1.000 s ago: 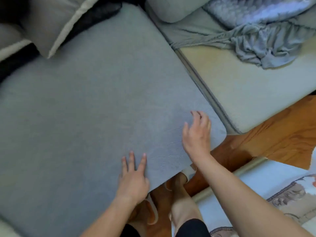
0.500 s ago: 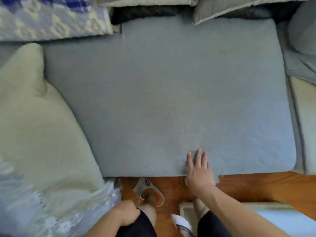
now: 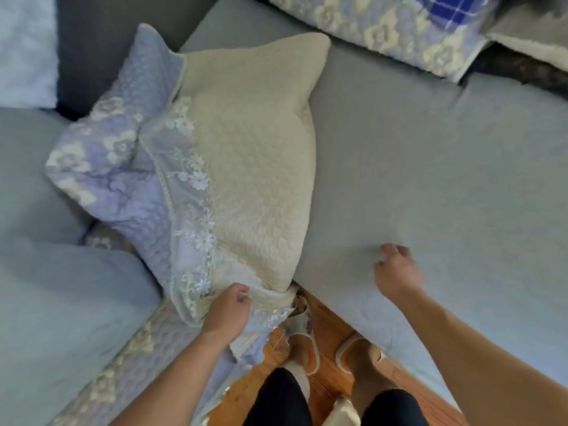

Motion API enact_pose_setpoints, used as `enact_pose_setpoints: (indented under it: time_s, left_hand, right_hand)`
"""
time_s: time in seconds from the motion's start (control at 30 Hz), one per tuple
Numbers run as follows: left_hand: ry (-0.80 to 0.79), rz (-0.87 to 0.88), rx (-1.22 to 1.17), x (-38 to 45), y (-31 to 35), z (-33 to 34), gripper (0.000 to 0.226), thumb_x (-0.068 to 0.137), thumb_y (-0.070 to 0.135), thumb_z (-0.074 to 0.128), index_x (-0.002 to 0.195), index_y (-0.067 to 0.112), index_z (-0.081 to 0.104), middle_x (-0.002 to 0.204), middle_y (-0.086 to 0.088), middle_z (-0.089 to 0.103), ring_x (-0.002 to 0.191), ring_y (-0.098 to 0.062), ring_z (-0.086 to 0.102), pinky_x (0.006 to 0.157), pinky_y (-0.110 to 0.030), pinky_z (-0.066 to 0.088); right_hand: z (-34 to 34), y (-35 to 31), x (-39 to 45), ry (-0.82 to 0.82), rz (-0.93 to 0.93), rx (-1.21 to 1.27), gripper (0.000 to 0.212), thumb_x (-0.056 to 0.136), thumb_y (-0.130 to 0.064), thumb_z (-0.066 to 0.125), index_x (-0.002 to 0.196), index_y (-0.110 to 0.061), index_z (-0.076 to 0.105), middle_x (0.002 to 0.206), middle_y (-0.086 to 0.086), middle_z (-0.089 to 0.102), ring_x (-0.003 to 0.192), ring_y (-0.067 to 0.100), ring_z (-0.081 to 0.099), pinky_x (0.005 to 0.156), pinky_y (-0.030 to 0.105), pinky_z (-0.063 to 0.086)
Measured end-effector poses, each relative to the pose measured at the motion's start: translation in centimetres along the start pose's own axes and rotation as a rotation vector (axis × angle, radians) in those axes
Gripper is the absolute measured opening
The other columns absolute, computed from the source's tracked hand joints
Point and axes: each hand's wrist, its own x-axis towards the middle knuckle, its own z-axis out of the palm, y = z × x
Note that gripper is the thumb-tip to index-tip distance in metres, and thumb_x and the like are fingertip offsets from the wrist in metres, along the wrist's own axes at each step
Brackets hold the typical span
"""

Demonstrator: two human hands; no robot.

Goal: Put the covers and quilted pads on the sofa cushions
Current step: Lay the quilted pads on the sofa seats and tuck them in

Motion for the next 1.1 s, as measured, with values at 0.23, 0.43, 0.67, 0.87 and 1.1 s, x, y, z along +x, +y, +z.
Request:
enact_pose_setpoints:
  time_s: [0.23,0.43,0.67,0.87,1.1]
  left_hand:
    - [0.286,-0.019,-0.414,-2.3,-2.4,1.8,0.035,0.099,0.012,0.050,0.132,0.025,0.057,0.132,0.005,0.055,0.121,-0.014,0.053,0.094,-0.026,0.041]
    - [0.696,-0.017,-0.281,5.3,-6.3,-5.9,0.074,0.087,0.025,0.072,0.151,0.014,0.036,0.157,-0.018,0.031,0.146,-0.033,0.027,0.118,-0.045,0.027]
    - [0.037,0.161,-0.541,11.3,0.8,-9.5,0.065,0.095,0.027,0.059,0.152,0.041,0.033,0.137,-0.007,0.060,0.104,-0.020,0.067,0.089,-0.035,0.055]
    - [-0.077,0.731,-0.026,1.1,6.7,-3.1,0.041,0.100,0.021,0.046,0.140,0.028,0.054,0.125,-0.004,0.066,0.105,-0.019,0.065,0.087,-0.031,0.052]
    - [0.472,-0.145,-0.423,14.0,-5.3,-9.4,0.090,0.076,0.065,0.063,0.145,0.014,0.038,0.144,-0.011,0.051,0.130,-0.032,0.049,0.109,-0.051,0.041]
  right_hand:
    - [5.1,-2.3,-2.2,-0.115,-0.216,-0.648,0.059,0.091,-0.018,0.046,0.147,-0.019,0.028,0.152,0.011,0.018,0.143,0.033,0.018,0.109,0.042,0.040]
    - [5.6,-10.0,0.2,-0.297,-0.086,-0.469,0.034,0.093,-0.015,0.042,0.121,-0.009,0.060,0.127,0.014,0.058,0.113,0.032,0.057,0.088,0.033,0.049]
    - [2.6,-24.5,-2.4,-0.216,-0.205,0.078,0.041,0.099,-0.031,0.055,0.139,-0.021,0.049,0.137,0.001,0.052,0.113,0.020,0.056,0.085,0.030,0.042]
    - [-1.3,-31.8,-3.7,-0.162,-0.310,0.246,0.066,0.095,-0.049,0.060,0.152,-0.029,0.035,0.156,-0.002,0.036,0.135,0.020,0.045,0.093,0.030,0.036]
    - [1.1,-28.2,-2.9,-0.170,-0.243,0.169,0.055,0.099,-0.036,0.057,0.150,-0.023,0.039,0.154,0.001,0.041,0.103,0.008,0.055,0.081,0.023,0.041]
